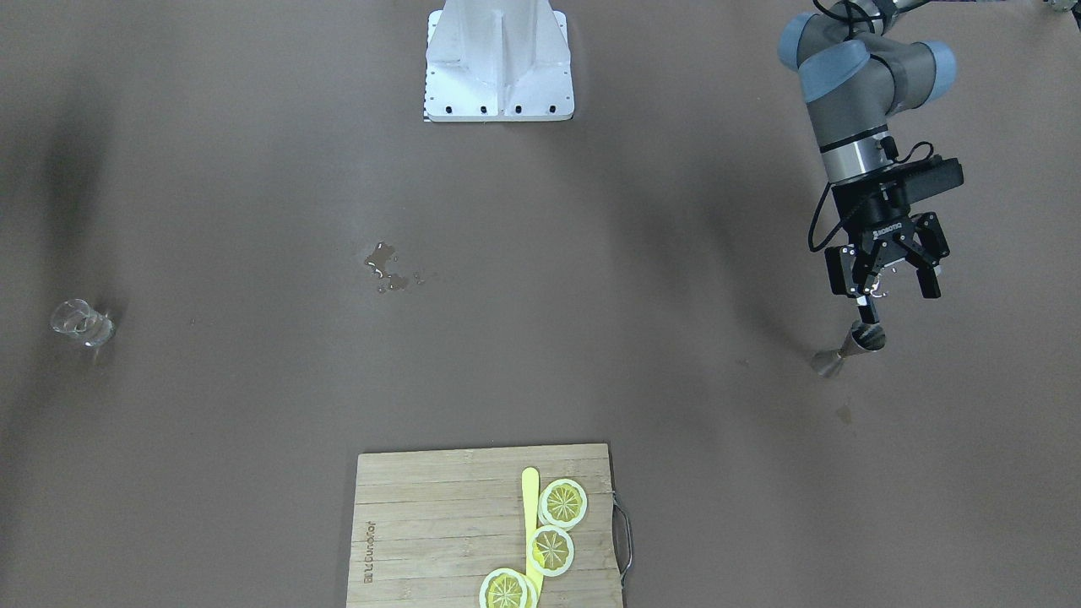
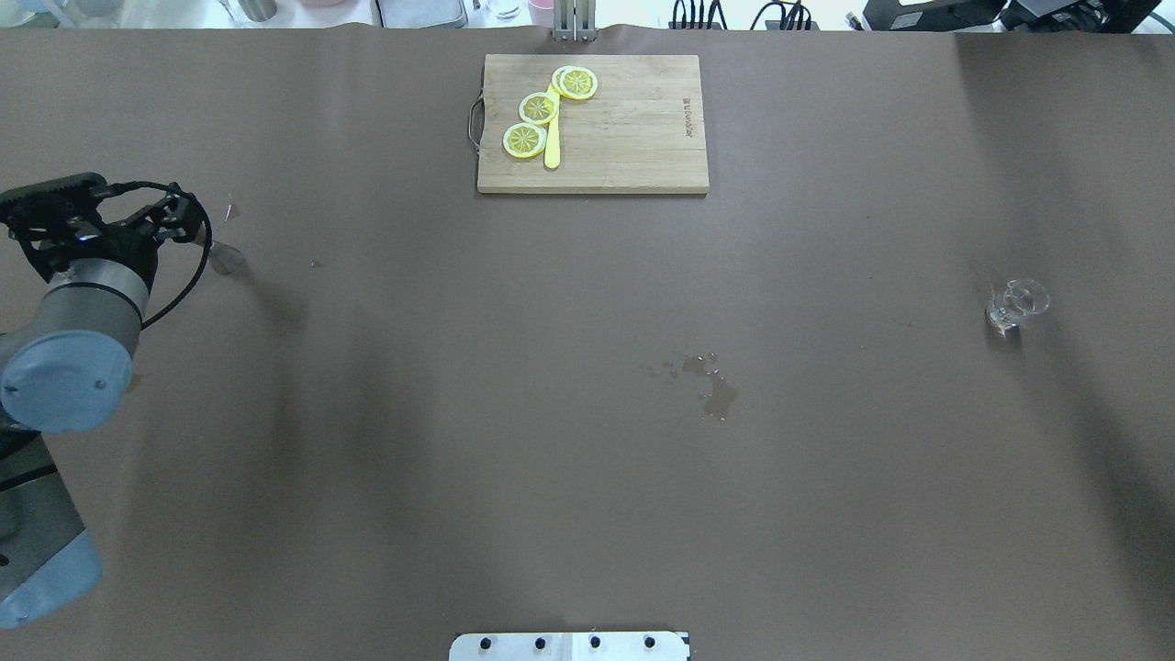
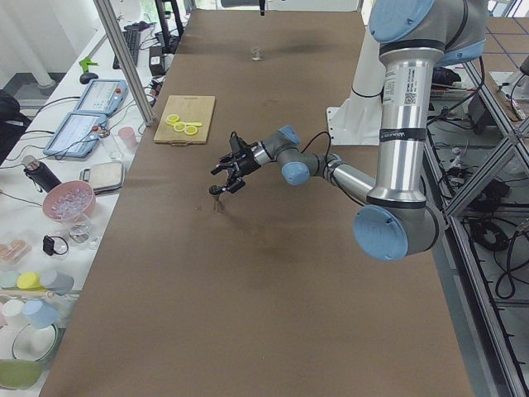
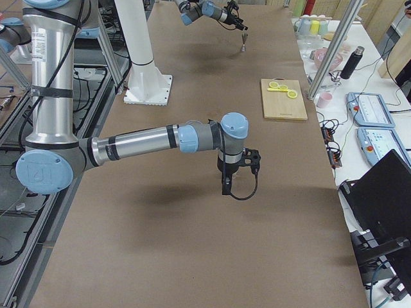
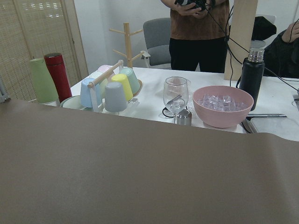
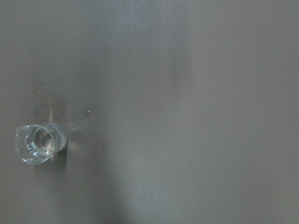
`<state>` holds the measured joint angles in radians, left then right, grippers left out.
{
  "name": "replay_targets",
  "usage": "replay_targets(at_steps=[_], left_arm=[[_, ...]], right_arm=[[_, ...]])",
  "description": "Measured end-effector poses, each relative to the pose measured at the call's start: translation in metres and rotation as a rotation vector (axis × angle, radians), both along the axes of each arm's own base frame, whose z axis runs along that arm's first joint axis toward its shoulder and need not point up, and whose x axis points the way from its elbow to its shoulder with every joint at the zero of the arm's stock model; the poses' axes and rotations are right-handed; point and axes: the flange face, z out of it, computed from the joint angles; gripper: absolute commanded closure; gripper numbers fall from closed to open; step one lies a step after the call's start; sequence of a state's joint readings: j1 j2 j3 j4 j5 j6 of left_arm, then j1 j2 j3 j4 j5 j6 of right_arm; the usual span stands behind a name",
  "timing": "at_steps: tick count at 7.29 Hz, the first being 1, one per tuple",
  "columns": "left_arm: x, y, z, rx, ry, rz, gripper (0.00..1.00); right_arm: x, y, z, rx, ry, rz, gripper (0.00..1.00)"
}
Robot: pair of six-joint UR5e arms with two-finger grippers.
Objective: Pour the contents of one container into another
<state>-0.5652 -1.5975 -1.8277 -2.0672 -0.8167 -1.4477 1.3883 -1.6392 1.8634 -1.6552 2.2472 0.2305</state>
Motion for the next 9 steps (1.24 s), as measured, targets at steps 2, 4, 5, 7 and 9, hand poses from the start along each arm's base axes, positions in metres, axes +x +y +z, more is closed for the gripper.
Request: replay_targets(at_steps=[2, 4, 5, 7, 9], left_arm=[[0.028, 0.004, 0.015, 0.029, -0.023, -0.036, 0.03], [0.050, -0.004, 0.026, 0.041, -0.046, -0.061, 0.03], [0.060, -0.009, 0.032, 0.048, -0.060, -0.075, 0.03], [0.077, -0.018, 0.044, 0.064, -0.066, -0.121, 0.03], [0.087, -0.017, 0.055, 0.083, -0.053, -0.159, 0.03]], right_arm=[[-0.001, -0.001, -0.003, 0.009, -0.003, -0.006, 0.00], [-0.002, -0.001, -0.003, 0.011, -0.005, -0.009, 0.00], [-0.002, -0.001, -0.004, 0.012, -0.005, -0.010, 0.00], [-0.003, -0.001, -0.003, 0.032, -0.010, -0.009, 0.00], [-0.019, -0.002, 0.002, 0.077, -0.019, -0.037, 0.00]])
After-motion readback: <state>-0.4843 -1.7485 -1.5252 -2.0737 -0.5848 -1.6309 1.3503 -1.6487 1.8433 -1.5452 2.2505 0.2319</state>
